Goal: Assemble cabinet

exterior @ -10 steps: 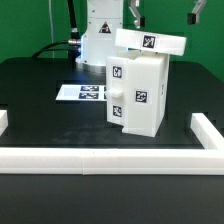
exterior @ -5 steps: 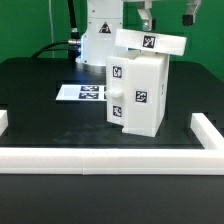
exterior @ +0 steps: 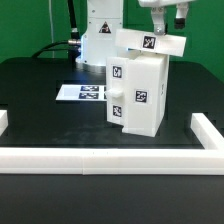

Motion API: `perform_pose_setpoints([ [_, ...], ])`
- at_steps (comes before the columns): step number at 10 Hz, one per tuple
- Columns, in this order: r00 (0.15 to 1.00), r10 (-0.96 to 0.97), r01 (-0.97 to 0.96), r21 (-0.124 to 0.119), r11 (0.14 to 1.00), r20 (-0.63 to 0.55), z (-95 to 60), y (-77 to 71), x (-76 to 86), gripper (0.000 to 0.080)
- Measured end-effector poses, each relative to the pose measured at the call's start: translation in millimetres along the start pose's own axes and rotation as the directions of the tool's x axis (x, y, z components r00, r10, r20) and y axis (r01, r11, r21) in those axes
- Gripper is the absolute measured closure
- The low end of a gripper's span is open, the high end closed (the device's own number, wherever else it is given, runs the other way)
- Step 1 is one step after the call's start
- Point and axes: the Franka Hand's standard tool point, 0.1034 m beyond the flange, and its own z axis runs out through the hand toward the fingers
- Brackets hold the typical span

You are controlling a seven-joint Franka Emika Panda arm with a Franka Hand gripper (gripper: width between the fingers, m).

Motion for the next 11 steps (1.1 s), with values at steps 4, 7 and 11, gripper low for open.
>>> perform_pose_setpoints([
  [4,0.976,-0.218,0.218,0.011,0.976,0.005,5.5,-0.1,-9.4,0.0002],
  [7,0.98,-0.2,0.2,0.009,0.98,0.004,4.3,5.4,-16.3,0.0002],
  [11,0.99,-0.143,0.143,0.002,0.99,0.003,5.2,9.2,-20.8,0.0248],
])
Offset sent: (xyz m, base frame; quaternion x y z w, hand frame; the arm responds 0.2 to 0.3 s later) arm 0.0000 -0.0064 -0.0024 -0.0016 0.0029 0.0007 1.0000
